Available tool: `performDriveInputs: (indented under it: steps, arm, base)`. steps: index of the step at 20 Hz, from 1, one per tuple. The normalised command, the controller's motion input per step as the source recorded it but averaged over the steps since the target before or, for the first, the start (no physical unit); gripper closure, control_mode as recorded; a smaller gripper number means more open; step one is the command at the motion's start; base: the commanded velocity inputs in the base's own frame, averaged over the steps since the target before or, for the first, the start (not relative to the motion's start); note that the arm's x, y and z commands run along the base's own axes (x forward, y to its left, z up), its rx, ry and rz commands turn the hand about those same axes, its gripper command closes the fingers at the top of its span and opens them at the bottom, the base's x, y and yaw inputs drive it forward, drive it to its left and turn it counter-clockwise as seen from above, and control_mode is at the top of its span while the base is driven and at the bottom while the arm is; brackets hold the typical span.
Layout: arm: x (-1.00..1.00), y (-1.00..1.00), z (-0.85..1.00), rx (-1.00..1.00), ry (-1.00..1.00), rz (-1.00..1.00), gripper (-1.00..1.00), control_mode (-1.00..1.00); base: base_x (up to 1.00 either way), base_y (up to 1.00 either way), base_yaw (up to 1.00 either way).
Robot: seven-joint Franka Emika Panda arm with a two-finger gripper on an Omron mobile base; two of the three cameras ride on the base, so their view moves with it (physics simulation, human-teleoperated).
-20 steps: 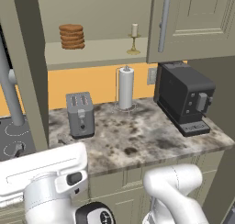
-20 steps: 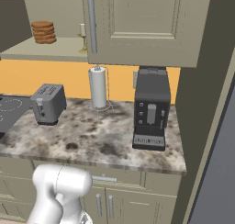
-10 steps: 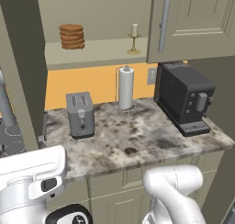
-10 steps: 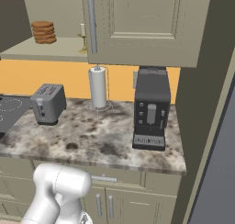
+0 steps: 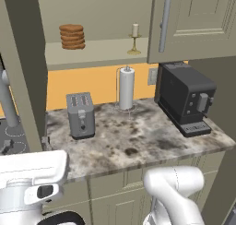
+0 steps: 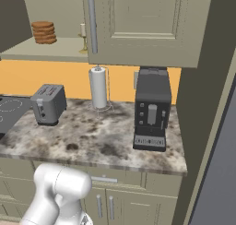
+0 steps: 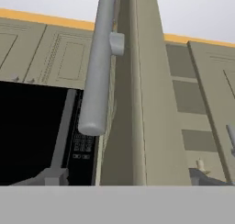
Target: Pick the candle and candle from the dining table and place them in the open cabinet. Close the cabinet after placing the objects.
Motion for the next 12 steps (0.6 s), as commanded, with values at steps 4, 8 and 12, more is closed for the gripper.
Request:
performDriveInputs:
  steps: [4, 8, 12]
  arm:
    - [0.88, -0.71, 0.09, 0.13, 0.00, -0.13, 1.00, -1.00]
    - [1.00, -0.93, 0.08, 0.20, 0.03, -0.07, 1.00, -1.00]
    - [1.00, -1.00, 0.19, 0.27, 0.11, -0.02, 1.00, -1.00]
  base:
    - [0.00, 0.00, 0.00]
    - [0.00, 0.00, 0.00]
    - [0.00, 0.00, 0.00]
